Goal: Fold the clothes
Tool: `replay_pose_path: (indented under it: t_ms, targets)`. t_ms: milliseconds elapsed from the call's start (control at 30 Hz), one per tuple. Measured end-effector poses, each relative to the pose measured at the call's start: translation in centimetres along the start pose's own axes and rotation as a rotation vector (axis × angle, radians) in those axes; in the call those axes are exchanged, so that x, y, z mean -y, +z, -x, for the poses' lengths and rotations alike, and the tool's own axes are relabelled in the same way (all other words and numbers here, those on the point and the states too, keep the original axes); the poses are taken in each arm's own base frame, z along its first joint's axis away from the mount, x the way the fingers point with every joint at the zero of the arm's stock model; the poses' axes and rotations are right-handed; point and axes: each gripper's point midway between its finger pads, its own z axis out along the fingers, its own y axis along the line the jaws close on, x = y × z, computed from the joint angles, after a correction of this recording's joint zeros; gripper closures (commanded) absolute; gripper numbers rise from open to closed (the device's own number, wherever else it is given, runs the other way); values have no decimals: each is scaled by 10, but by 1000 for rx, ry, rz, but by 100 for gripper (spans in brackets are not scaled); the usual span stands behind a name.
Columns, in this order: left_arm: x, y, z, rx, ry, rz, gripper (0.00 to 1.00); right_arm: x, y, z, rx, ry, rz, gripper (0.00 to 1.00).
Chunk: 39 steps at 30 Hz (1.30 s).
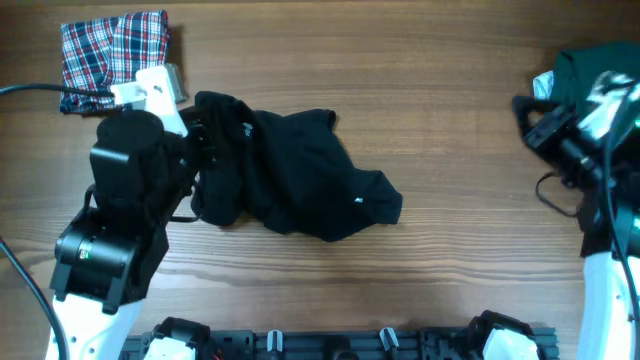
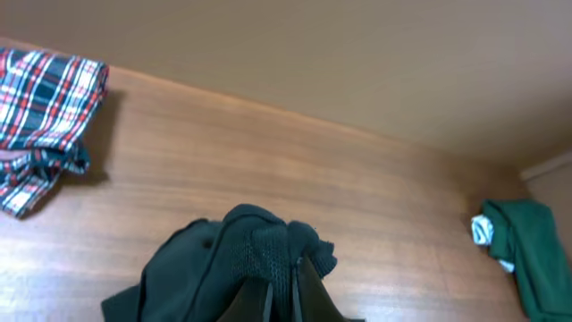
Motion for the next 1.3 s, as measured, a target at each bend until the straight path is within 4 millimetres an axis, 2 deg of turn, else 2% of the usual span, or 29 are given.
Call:
replay_pose_path:
  t_ms: [33, 67, 167, 267, 400, 433, 533, 633, 733, 800, 833, 1000, 1167, 1233, 1300]
  targets:
    - [-1, 1, -1, -6, 0, 3, 96, 4, 5, -13, -65, 27, 10, 46]
    - [-1, 5, -3, -16, 1, 8, 96, 9, 12, -26, -128, 47, 18, 44]
    - [-3, 15, -8, -43, 1, 20, 96, 18, 36, -69, -309, 93, 64, 43]
    - [-4, 20, -11, -58, 2, 27, 95, 18, 65, -123, -493, 107, 136, 42]
    - [-4, 20, -10, -54, 2, 25, 95, -10, 90, -181, -693, 91, 209, 39]
    - [-4, 20, -10, -54, 2, 25, 95, -23, 95, -202, -755, 93, 220, 39]
    - [-4, 20, -10, -54, 2, 25, 96, -41, 102, -235, -819, 99, 176, 35]
    - [-7, 20, -9, -46, 1, 42, 96, -49, 109, -253, -814, 124, 101, 29]
    - [-8, 20, -5, -31, -14, 52, 96, -55, 121, -250, -759, 157, 77, 23]
    - [-8, 20, -4, -23, -33, 49, 90, -57, 127, -253, -754, 179, 67, 22]
    - [-7, 20, -3, -20, -37, 47, 83, -55, 132, -259, -760, 199, 50, 22]
    - [-7, 20, -2, -18, -56, 46, 83, -48, 159, -300, -832, 243, 1, 21]
    - [-7, 18, -3, -23, -55, 49, 77, -37, 168, -332, -897, 276, -60, 21]
    - [-8, 18, -5, -32, -56, 54, 73, -33, 170, -335, -900, 282, -76, 20]
    - [-11, 17, -11, -56, -55, 66, 65, -25, 170, -335, -887, 285, -118, 20]
